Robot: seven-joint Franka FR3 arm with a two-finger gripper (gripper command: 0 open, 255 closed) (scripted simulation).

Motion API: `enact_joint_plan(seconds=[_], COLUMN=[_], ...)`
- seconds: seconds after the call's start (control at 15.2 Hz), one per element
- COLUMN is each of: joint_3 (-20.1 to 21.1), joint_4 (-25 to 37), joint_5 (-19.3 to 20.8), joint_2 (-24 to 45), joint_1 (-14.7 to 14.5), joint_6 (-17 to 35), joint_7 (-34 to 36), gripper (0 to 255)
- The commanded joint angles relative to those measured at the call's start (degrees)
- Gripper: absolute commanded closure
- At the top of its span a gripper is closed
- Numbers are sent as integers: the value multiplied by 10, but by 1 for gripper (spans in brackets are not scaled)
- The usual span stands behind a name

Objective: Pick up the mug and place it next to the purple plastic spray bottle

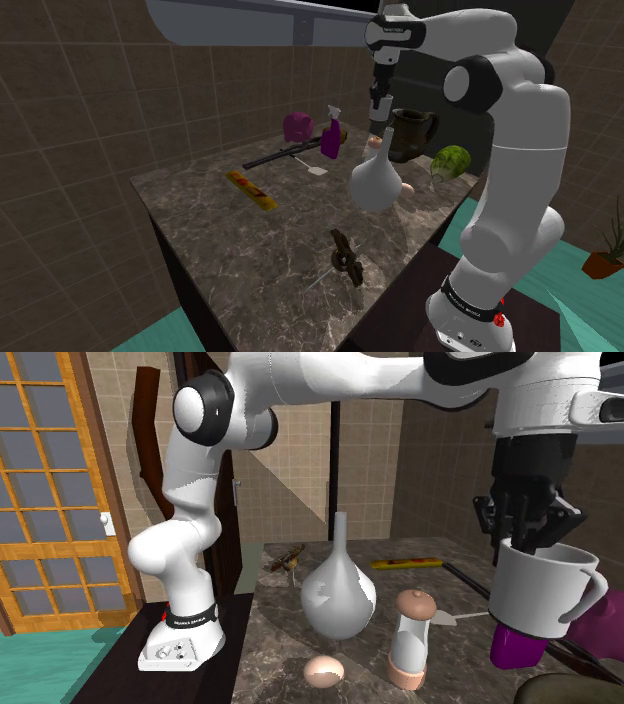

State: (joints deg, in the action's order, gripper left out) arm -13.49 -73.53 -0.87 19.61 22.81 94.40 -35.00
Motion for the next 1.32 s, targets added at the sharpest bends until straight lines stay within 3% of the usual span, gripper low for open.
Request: enact_joint_plan(seconds=[0.0,1.25], joint_3=[0,2], joint_4=[-23,-171], joint_5=[1,2], joint_2=[-5,-6], joint_1=[-2,-7], joint_6=[18,165], joint_7=[1,7], gripper=[255,255])
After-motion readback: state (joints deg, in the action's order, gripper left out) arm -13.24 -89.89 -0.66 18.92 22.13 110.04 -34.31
